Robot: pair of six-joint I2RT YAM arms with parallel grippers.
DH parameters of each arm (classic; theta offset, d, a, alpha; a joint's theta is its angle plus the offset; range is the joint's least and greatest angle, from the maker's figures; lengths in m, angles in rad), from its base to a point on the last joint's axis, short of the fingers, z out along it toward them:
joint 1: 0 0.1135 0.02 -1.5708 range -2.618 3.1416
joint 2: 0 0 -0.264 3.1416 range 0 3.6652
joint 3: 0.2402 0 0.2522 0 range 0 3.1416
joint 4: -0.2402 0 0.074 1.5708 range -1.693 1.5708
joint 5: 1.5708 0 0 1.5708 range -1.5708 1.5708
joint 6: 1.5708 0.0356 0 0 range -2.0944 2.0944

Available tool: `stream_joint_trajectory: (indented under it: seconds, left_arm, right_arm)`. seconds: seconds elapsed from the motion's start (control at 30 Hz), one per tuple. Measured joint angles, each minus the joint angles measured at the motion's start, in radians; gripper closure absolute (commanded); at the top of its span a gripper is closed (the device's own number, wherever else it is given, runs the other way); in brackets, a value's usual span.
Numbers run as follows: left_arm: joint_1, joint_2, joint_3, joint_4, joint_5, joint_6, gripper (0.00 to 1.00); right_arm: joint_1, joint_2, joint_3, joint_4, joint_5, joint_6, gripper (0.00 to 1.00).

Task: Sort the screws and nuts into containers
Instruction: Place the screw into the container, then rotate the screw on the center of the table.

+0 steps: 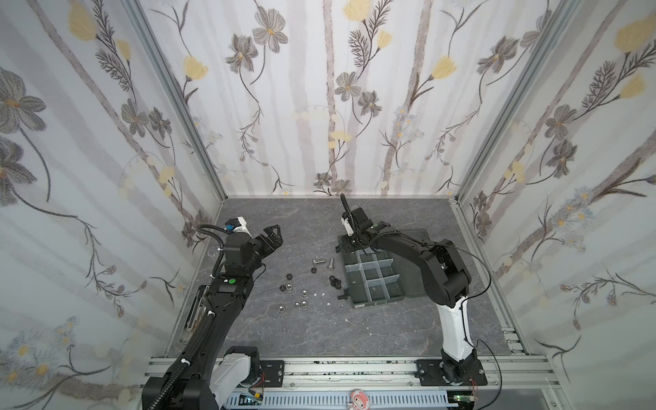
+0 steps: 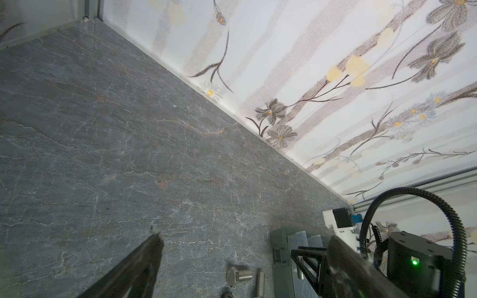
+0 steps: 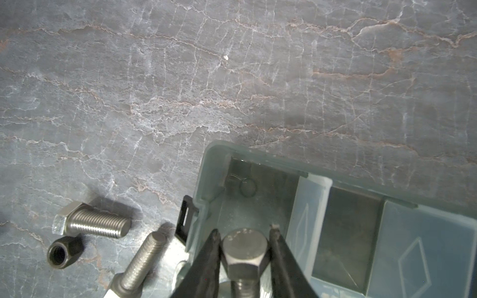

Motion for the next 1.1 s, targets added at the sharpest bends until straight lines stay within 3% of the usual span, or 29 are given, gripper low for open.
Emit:
stream_joint_trajectory:
  seconds: [0.17,0.7,0.9,1.1]
  left_arm:
    - [0.0,-0.003,-0.002,0.003,0.0,0.0,0.0]
    - [0.0,-0.018,0.026,-0.026,-0.002,0.023,0.0]
    - [0.0,-0.032,0.026,-0.034,0.005,0.026,0.0]
    - [0.0,-0.042,0.009,-0.035,0.008,0.025,0.0]
  right_arm:
    - [-0.002,0.0,0.0,0.036,-0.002,-0.001,0.46]
    - [0.013,-0.097,0.042,-0.032,0.013,-0.036,0.35]
    - [0.055,-0.136,0.084,-0.084,0.021,-0.061,0.36]
    - [0.123,-0.132,0.151,-0.135,0.023,-0.081,0.43]
